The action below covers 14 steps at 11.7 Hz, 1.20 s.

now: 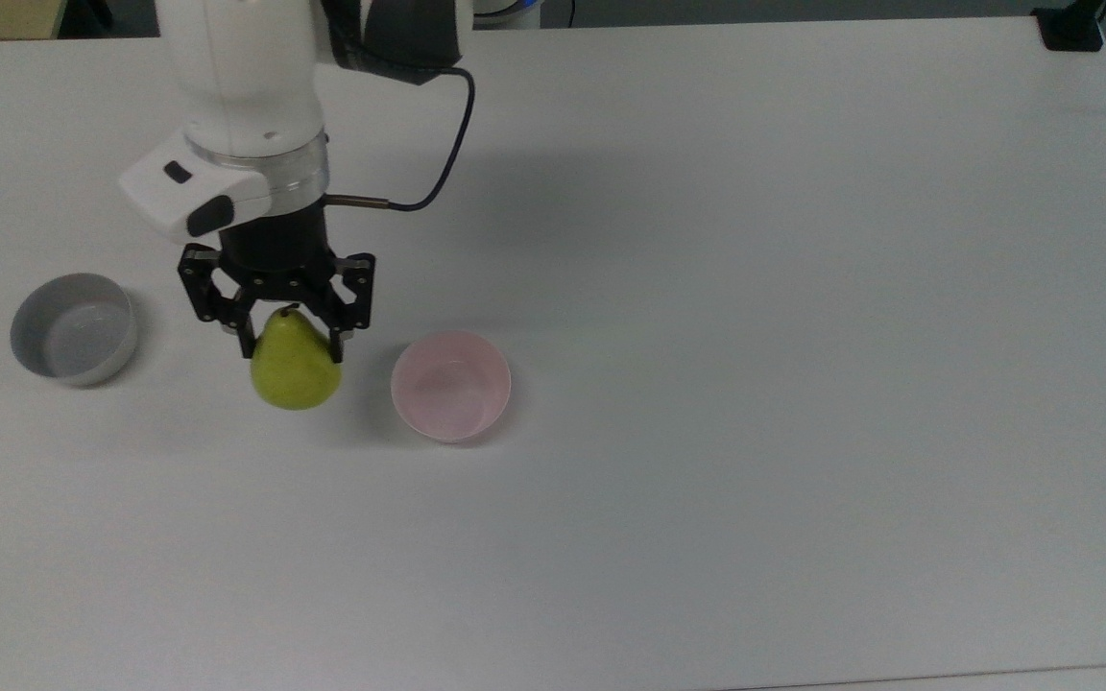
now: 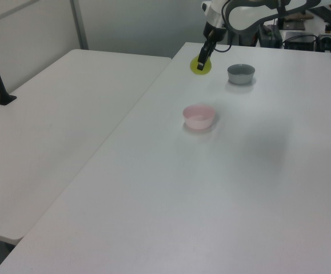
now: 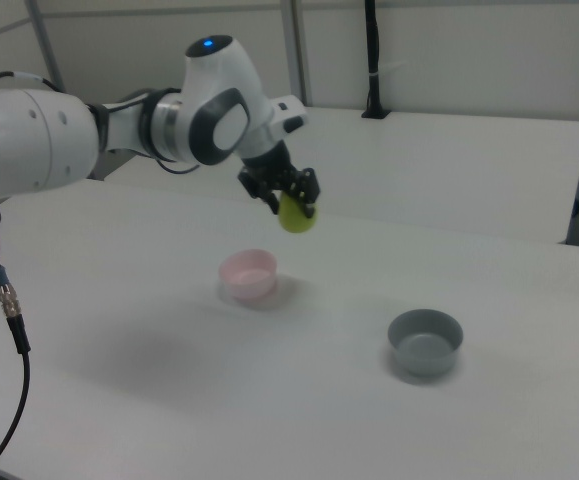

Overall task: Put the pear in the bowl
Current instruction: 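Carry the pear over the pink bowl and lower it inside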

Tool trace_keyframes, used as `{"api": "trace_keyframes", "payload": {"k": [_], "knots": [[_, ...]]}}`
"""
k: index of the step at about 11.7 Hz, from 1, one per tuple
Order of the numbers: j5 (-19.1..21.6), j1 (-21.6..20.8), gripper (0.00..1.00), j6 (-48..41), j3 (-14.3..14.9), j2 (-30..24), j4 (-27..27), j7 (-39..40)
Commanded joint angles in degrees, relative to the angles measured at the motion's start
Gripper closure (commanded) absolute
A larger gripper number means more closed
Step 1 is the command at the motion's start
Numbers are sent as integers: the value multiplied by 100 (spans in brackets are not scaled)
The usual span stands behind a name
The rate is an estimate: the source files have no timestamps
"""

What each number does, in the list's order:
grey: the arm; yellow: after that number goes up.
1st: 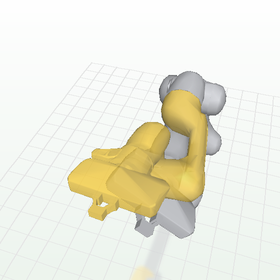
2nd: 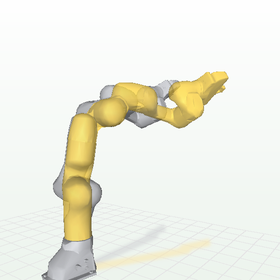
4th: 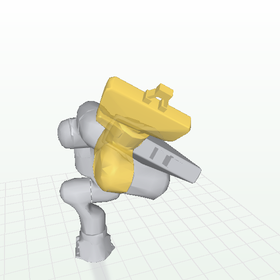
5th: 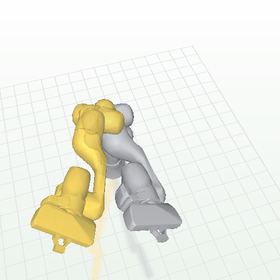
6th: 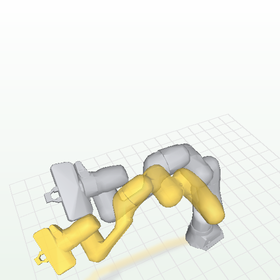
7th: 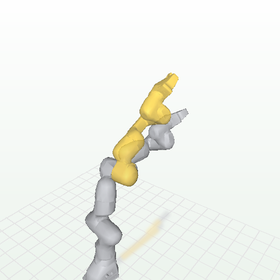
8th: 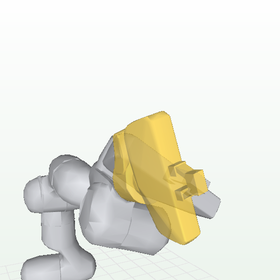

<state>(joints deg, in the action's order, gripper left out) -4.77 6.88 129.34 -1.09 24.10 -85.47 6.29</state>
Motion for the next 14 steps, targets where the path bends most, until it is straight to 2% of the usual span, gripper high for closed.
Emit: {"api": "trace_keyframes", "payload": {"k": [1, 3, 5, 7, 14], "knots": [[3, -274, 50, -724, -250, -414, -180, -189], [-41, -397, 50, -971, -435, -467, -189, -373], [-67, -564, 50, -999, -444, -432, -250, -532], [-321, -626, 50, -937, -444, -380, -452, -576], [-673, -591, 49, -331, -436, 244, -479, -699]]}}
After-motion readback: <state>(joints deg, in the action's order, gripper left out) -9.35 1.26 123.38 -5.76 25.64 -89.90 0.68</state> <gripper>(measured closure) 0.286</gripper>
